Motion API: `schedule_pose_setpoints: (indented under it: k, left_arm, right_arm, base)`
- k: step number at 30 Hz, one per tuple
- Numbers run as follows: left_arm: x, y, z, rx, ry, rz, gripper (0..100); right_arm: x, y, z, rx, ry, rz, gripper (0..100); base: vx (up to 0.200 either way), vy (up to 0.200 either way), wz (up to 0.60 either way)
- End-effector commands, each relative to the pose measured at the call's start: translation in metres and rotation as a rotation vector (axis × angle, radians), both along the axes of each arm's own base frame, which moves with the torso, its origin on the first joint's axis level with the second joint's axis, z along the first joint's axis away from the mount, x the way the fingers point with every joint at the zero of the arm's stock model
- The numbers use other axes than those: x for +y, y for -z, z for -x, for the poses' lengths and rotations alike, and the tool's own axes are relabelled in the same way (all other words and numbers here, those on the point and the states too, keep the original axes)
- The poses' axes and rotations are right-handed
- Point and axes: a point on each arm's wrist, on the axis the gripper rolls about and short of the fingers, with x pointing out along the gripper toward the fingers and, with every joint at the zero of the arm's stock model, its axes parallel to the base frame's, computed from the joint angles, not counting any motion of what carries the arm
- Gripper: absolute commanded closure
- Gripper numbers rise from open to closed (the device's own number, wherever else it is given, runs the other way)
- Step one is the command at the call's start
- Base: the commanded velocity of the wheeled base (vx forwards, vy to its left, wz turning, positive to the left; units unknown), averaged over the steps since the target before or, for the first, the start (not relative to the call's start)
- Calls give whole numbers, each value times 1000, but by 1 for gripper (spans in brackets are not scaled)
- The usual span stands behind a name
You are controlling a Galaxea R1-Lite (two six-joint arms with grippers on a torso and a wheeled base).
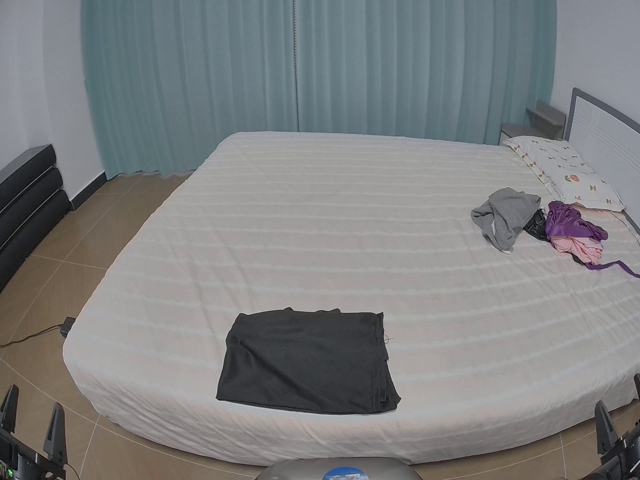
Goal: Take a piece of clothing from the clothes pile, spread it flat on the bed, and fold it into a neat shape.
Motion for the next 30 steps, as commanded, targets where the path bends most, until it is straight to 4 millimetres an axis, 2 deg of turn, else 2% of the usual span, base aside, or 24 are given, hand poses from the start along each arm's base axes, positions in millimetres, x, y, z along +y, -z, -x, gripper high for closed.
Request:
schedule_pose_setpoints:
  k: [1, 6, 30]
  left_arm:
    - [-2, 9, -1, 47, 81, 38, 0]
    - [-3, 10, -1, 65, 119, -26, 0]
    - [-3, 10, -1, 65, 112, -20, 0]
  right_arm:
    - [0, 5, 0, 16, -3, -4, 0]
    - [0, 6, 0, 16, -17, -2, 0]
    - [1, 5, -1, -2, -26, -5, 0]
  base:
    - [0, 0, 0]
    - [0, 0, 0]
    - [0, 0, 0]
